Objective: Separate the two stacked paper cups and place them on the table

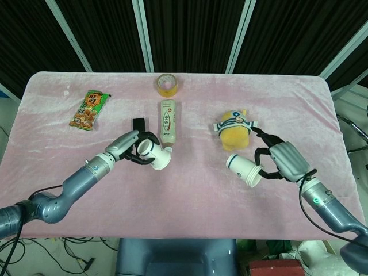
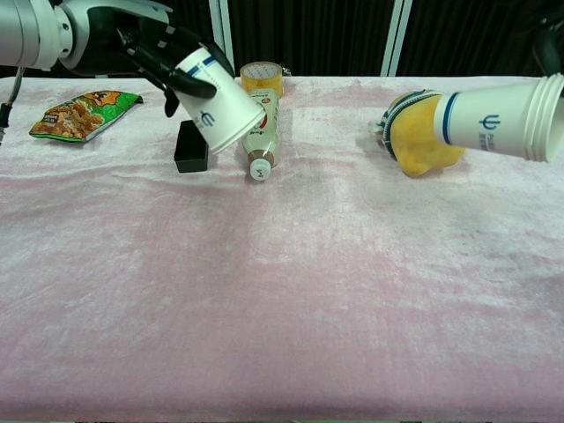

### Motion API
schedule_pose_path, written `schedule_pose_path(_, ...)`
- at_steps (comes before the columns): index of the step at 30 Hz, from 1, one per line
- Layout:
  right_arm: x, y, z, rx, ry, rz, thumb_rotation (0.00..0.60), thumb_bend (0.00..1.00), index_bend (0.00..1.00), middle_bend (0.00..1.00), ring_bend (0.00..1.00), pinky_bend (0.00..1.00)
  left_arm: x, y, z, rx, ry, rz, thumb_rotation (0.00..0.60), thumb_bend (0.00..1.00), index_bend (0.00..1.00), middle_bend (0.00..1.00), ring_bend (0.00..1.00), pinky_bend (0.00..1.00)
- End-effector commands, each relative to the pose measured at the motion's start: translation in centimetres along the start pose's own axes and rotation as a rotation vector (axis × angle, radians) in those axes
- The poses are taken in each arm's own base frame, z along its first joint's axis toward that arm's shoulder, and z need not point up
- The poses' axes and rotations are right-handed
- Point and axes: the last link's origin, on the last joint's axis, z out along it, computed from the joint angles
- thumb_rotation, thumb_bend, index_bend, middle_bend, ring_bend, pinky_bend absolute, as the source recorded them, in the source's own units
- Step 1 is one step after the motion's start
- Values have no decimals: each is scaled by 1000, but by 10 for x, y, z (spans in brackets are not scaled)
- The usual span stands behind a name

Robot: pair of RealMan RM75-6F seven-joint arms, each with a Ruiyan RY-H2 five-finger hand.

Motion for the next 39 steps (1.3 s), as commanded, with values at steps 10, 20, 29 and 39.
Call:
schedule_pose_path(10, -20, -3, 19, -129, -337, -162, 600, 362, 680, 0, 142, 177, -15, -8, -15, 181, -36, 671, 600, 317, 345, 337, 285, 588)
schedule_pose_path(20, -31, -6, 38, -174, -426, -244, 600, 364, 681, 0, 140, 177, -34, -9, -10, 261, -58, 757, 600, 244, 329, 294, 242, 566)
schedule_pose_path(29, -40, -10, 47, -217, -414, -287, 600, 361, 671, 0, 135, 177, -44, -16, -5, 236, -2, 687, 600, 211, 317, 284, 233, 557)
schedule_pose_path(39, -43, -14, 53, -263, -408, -272, 600, 303, 333, 0, 125, 177, -35, -15, -12, 212, 45, 651, 600, 135, 237, 207, 132, 451)
